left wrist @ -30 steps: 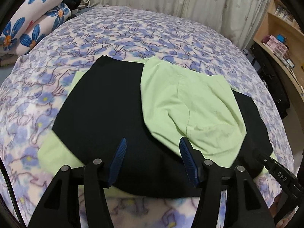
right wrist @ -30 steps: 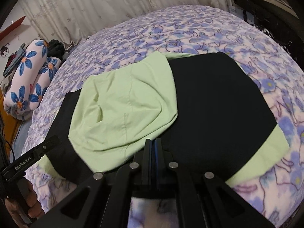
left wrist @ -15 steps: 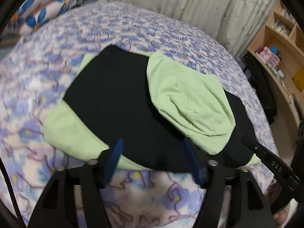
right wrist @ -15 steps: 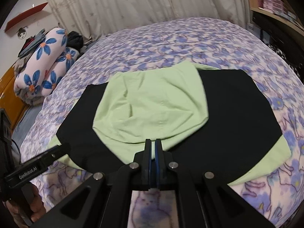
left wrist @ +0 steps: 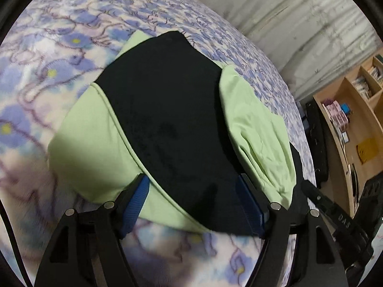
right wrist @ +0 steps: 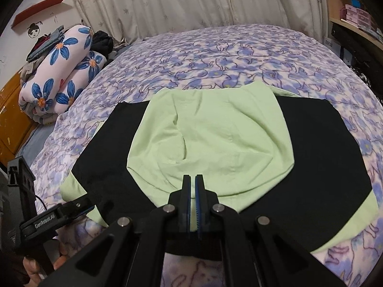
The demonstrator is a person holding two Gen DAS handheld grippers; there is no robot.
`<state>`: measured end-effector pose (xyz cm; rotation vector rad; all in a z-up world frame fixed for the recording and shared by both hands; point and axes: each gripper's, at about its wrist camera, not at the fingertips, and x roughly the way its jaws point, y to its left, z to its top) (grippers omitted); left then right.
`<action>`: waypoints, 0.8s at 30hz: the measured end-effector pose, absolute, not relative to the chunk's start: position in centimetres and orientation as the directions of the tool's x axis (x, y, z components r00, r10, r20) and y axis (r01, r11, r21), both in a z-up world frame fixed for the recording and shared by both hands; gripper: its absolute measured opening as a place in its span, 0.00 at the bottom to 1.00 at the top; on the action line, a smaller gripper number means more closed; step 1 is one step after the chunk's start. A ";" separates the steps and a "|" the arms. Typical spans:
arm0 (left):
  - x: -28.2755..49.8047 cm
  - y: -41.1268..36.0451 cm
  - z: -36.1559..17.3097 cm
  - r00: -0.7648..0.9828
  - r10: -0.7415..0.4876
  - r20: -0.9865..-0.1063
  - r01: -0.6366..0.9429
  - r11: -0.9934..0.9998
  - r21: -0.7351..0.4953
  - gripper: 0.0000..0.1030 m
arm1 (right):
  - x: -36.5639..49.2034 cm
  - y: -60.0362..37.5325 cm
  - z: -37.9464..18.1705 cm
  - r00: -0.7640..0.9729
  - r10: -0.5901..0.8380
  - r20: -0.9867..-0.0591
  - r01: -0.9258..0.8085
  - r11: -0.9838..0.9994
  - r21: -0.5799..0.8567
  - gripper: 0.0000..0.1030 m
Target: Fold large clothes
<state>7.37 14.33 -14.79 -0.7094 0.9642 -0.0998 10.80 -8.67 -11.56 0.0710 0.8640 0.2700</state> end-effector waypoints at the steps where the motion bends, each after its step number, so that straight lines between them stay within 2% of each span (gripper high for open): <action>1: 8.0 14.3 -15.2 0.581 -0.386 -0.717 -0.229 0.767 -0.599 0.72 | 11.1 -8.6 -11.7 0.616 0.259 -0.744 -0.205 0.965 0.167 0.03; 6: 9.5 14.1 -15.4 0.580 -0.403 -0.708 -0.246 0.742 -0.624 0.77 | 12.2 -8.6 -12.2 0.607 0.258 -0.751 -0.188 0.966 0.179 0.03; 24: 3.1 16.3 -13.9 0.552 -0.398 -0.733 -0.320 0.710 -0.627 0.76 | 12.1 -7.8 -12.9 0.573 0.313 -0.758 -0.228 0.949 0.219 0.03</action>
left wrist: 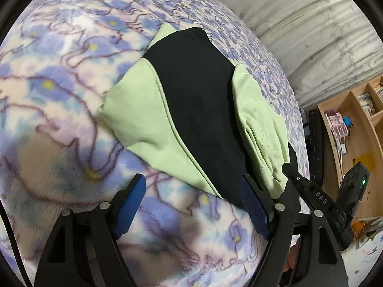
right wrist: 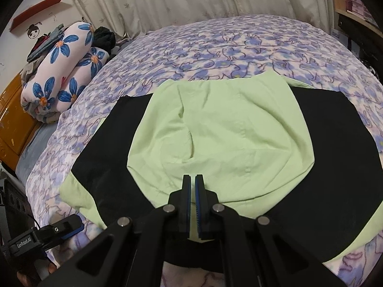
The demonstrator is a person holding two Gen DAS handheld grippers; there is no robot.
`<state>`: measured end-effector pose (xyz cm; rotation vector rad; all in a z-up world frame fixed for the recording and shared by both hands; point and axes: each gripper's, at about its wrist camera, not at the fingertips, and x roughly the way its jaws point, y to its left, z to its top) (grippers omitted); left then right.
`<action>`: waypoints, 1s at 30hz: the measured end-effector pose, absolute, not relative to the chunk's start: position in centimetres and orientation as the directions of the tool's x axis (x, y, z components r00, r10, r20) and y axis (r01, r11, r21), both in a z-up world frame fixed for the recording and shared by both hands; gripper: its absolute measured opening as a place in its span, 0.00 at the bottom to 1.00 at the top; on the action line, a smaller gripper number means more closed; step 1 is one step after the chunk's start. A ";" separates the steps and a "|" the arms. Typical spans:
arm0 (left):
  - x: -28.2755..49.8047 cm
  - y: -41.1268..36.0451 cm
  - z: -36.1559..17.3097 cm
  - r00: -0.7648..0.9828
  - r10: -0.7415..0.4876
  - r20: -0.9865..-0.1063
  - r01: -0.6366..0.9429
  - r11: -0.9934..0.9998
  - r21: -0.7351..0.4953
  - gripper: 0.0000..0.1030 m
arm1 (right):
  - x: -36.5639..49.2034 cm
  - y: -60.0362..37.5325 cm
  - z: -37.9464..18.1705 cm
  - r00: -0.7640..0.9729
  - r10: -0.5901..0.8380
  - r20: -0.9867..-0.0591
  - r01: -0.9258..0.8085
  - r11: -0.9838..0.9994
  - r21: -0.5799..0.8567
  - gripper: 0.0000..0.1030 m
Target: Fold large clothes
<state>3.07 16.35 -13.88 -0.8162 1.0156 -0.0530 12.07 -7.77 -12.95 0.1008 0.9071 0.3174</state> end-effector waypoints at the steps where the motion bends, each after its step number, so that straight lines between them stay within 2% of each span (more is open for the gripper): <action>1: 3.0 16.5 -14.0 0.544 -0.403 -0.736 -0.335 0.700 -0.631 0.76 | 12.0 -7.8 -12.9 0.572 0.313 -0.759 -0.231 0.949 0.217 0.03; 10: 2.4 17.5 -15.1 0.554 -0.446 -0.703 -0.348 0.643 -0.682 0.76 | 11.8 -7.5 -12.8 0.568 0.313 -0.761 -0.230 0.948 0.218 0.03; 18: 6.1 15.7 -15.4 0.630 -0.293 -0.720 -0.318 0.748 -0.583 0.78 | 12.3 -7.2 -13.1 0.562 0.306 -0.768 -0.238 0.950 0.204 0.03; 23: 9.4 15.9 -15.8 0.667 -0.261 -0.698 -0.314 0.751 -0.581 0.77 | 13.6 -7.5 -13.0 0.574 0.285 -0.768 -0.228 0.956 0.184 0.03; 24: 9.7 16.2 -15.8 0.677 -0.262 -0.688 -0.313 0.744 -0.591 0.72 | 14.0 -7.5 -13.0 0.576 0.278 -0.768 -0.225 0.958 0.178 0.03; 25: 10.1 16.5 -15.6 0.697 -0.258 -0.669 -0.312 0.730 -0.608 0.52 | 14.5 -7.5 -13.0 0.581 0.271 -0.768 -0.222 0.960 0.170 0.03; 26: 10.6 16.8 -15.3 0.714 -0.256 -0.652 -0.306 0.723 -0.619 0.38 | 14.9 -7.5 -13.1 0.585 0.267 -0.766 -0.221 0.961 0.166 0.03; 27: 11.2 16.9 -15.1 0.719 -0.249 -0.649 -0.302 0.729 -0.615 0.14 | 15.5 -7.4 -13.2 0.589 0.259 -0.765 -0.219 0.963 0.158 0.03; 30: 11.4 16.1 -13.5 0.741 -0.202 -0.640 -0.283 0.771 -0.571 0.08 | 17.1 -7.2 -13.6 0.598 0.243 -0.764 -0.217 0.966 0.138 0.03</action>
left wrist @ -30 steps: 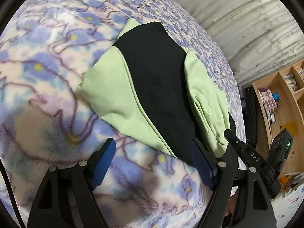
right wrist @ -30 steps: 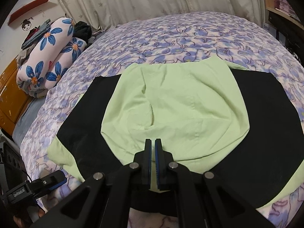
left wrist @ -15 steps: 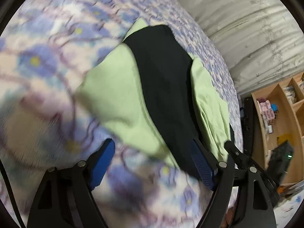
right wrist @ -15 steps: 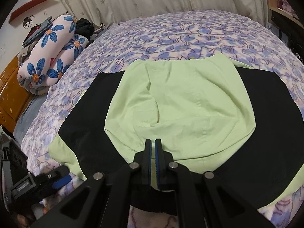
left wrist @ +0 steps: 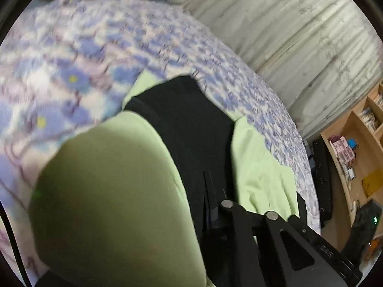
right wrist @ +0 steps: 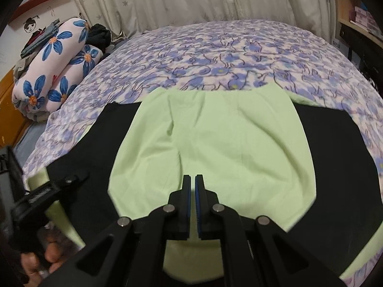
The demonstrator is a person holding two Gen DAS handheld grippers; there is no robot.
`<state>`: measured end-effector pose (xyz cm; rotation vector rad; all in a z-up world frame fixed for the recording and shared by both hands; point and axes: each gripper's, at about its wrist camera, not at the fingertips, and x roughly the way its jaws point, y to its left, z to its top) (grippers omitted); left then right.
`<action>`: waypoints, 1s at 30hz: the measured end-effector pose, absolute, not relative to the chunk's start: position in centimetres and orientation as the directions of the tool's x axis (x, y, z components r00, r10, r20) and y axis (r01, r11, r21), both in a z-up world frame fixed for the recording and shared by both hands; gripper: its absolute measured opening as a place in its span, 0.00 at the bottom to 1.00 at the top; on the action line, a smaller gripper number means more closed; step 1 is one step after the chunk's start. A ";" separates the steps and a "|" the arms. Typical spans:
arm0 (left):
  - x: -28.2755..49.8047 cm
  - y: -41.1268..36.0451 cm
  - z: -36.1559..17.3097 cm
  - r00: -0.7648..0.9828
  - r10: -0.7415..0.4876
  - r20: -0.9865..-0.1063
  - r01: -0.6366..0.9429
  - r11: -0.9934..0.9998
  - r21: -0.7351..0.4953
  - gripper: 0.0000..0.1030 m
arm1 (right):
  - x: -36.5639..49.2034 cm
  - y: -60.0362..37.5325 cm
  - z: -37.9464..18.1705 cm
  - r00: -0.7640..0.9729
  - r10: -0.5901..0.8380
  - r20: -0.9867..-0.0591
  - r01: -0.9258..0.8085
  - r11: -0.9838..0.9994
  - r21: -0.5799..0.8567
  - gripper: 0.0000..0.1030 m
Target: Fold large clothes
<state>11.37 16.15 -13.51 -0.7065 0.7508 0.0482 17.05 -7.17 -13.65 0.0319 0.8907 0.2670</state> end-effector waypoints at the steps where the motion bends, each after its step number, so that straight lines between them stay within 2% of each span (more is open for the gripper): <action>1: 11.3 15.4 -12.8 0.749 -0.171 -0.640 -0.270 0.804 -0.530 0.08 | 17.6 -7.1 -14.1 0.586 0.244 -0.773 -0.215 0.966 0.143 0.03; 3: 10.9 13.6 -11.0 0.768 -0.097 -0.633 -0.239 0.873 -0.424 0.07 | 18.3 -6.9 -15.4 0.540 0.262 -0.800 -0.217 0.961 0.168 0.03; 5: 10.7 12.3 -9.3 0.789 -0.073 -0.610 -0.200 0.908 -0.368 0.07 | 18.9 -6.5 -17.8 0.445 0.283 -0.850 -0.221 0.954 0.202 0.03; 9: 11.3 9.6 -6.5 0.808 -0.094 -0.582 -0.121 0.940 -0.320 0.07 | 17.6 -6.6 -18.7 0.481 0.287 -0.829 -0.243 0.952 0.188 0.03; 16: 14.5 1.3 -2.2 0.821 -0.188 -0.539 0.058 0.967 -0.249 0.07 | 16.6 -10.8 -18.2 0.414 0.444 -0.794 -0.196 0.896 0.399 0.03; 19: 15.6 -2.9 -1.4 0.815 -0.227 -0.533 0.137 0.970 -0.202 0.07 | 14.9 -15.0 -17.0 0.440 0.474 -0.763 -0.121 0.873 0.473 0.03; 21: 16.0 -5.9 -1.3 0.802 -0.265 -0.535 0.193 0.963 -0.189 0.07 | 13.4 -18.8 -16.1 0.509 0.419 -0.752 -0.037 0.883 0.467 0.03; 24: 16.3 -10.3 -1.6 0.776 -0.325 -0.540 0.271 0.946 -0.180 0.07 | 10.9 -25.3 -14.6 0.615 0.200 -0.763 0.149 0.920 0.362 0.03; 28: 15.4 -17.8 -3.1 0.716 -0.434 -0.547 0.415 0.894 -0.166 0.08 | 8.2 -32.2 -13.7 0.659 0.025 -0.752 0.336 0.885 0.324 0.03; 30: 14.9 -20.5 -4.7 0.683 -0.460 -0.567 0.468 0.872 -0.144 0.08 | 7.4 -34.4 -13.9 0.655 -0.020 -0.756 0.394 0.862 0.319 0.03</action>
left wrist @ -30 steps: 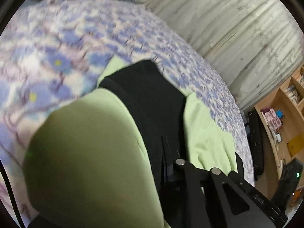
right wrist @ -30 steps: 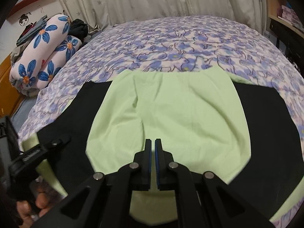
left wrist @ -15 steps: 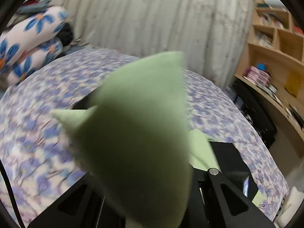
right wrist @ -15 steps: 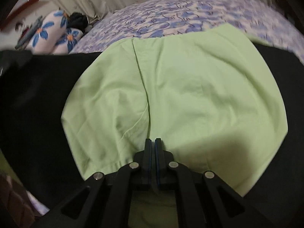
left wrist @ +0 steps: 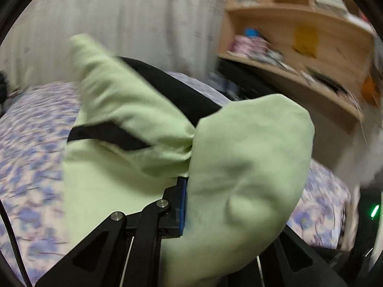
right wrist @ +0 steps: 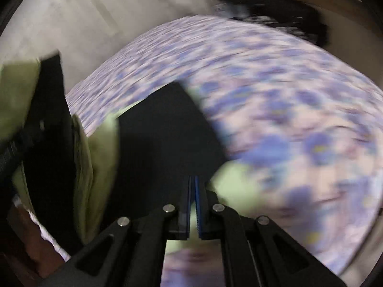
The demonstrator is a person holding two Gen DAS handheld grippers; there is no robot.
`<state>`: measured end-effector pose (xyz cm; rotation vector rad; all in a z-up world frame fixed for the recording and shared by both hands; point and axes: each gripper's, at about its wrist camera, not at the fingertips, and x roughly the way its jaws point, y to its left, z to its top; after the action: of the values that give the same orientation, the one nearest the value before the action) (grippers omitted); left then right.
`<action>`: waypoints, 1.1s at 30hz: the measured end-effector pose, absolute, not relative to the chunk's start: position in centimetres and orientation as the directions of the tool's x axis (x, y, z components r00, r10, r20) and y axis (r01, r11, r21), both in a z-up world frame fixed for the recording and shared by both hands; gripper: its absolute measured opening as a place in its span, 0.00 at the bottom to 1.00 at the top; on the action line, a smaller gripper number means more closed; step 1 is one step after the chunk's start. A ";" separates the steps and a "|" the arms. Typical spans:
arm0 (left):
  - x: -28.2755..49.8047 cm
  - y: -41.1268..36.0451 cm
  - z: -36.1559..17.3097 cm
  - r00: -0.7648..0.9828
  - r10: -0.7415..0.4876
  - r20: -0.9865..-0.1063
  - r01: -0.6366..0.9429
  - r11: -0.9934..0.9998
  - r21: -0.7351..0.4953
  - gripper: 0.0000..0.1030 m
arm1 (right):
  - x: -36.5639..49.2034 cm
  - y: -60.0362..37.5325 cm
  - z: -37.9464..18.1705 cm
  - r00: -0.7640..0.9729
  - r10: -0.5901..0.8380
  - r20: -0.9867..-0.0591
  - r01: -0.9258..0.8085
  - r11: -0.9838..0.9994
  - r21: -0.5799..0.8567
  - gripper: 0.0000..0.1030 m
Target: Fold large clothes
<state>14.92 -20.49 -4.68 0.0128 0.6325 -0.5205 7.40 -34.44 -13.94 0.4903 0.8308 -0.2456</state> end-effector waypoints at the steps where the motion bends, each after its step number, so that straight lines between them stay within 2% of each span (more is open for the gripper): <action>1: 14.9 -22.6 -6.6 0.650 -0.456 -0.608 0.498 0.860 -0.112 0.09 | 7.1 -35.5 -14.4 0.646 -0.037 -0.762 0.422 0.850 0.316 0.03; 3: 14.4 -25.0 -9.5 0.599 -0.422 -0.681 0.529 0.846 -0.059 0.10 | 6.5 -36.9 -15.3 0.626 -0.044 -0.778 0.455 0.832 0.319 0.03; 5: 14.9 -26.7 -13.4 0.517 -0.334 -0.788 0.537 0.843 -0.005 0.20 | 6.0 -38.1 -16.5 0.604 -0.013 -0.797 0.470 0.813 0.343 0.03; 6: 15.0 -26.8 -14.1 0.504 -0.307 -0.807 0.532 0.847 0.010 0.25 | 5.8 -38.6 -16.8 0.601 0.000 -0.800 0.471 0.808 0.354 0.03; 8: 14.8 -25.7 -13.7 0.498 -0.350 -0.793 0.540 0.841 -0.032 0.30 | 5.8 -38.9 -17.2 0.600 0.021 -0.799 0.464 0.805 0.370 0.03; 9: 14.7 -25.2 -13.1 0.481 -0.379 -0.791 0.546 0.835 -0.068 0.44 | 5.7 -38.9 -17.1 0.608 0.024 -0.794 0.454 0.810 0.372 0.03; 10: 14.4 -24.9 -12.6 0.466 -0.400 -0.789 0.548 0.831 -0.098 0.63 | 5.7 -38.8 -16.9 0.612 0.025 -0.791 0.447 0.814 0.372 0.03; 12: 13.9 -23.3 -11.2 0.446 -0.450 -0.774 0.546 0.822 -0.163 0.81 | 6.0 -38.9 -16.6 0.623 0.037 -0.781 0.426 0.822 0.379 0.03; 13: 13.9 -22.9 -10.6 0.437 -0.469 -0.768 0.547 0.816 -0.187 0.85 | 6.1 -38.9 -16.4 0.629 0.039 -0.776 0.421 0.822 0.383 0.03; 17: 12.9 -21.2 -7.6 0.433 -0.503 -0.748 0.523 0.816 -0.246 0.85 | 6.0 -38.7 -14.4 0.669 0.050 -0.742 0.387 0.829 0.405 0.07; 18: 12.5 -20.5 -7.0 0.445 -0.508 -0.738 0.509 0.821 -0.258 0.85 | 6.0 -38.6 -13.7 0.681 0.051 -0.731 0.376 0.832 0.408 0.16; 19: 12.4 -19.8 -6.4 0.455 -0.510 -0.730 0.495 0.826 -0.268 0.85 | 6.1 -38.7 -13.3 0.690 0.053 -0.722 0.368 0.833 0.413 0.30; 21: 12.3 -17.8 -5.2 0.486 -0.498 -0.718 0.455 0.846 -0.279 0.85 | 6.1 -38.7 -12.0 0.716 0.058 -0.696 0.347 0.835 0.427 0.42; 26: 14.0 -13.2 -4.4 0.552 -0.402 -0.731 0.315 0.912 -0.264 0.85 | 8.4 -38.2 -9.7 0.726 0.109 -0.679 0.271 0.863 0.427 0.42; 30: 15.7 -10.4 -6.3 0.534 -0.286 -0.796 0.195 0.957 -0.213 0.85 | 11.5 -37.5 -10.5 0.665 0.149 -0.732 0.236 0.888 0.395 0.42; 33: 16.2 -9.0 -8.2 0.504 -0.259 -0.824 0.156 0.966 -0.208 0.85 | 13.4 -36.8 -12.3 0.595 0.202 -0.778 0.203 0.899 0.388 0.42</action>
<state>16.25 -8.96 -8.18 -0.1116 1.0130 -0.2510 13.43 -36.77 -12.29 0.4713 0.9436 -0.0011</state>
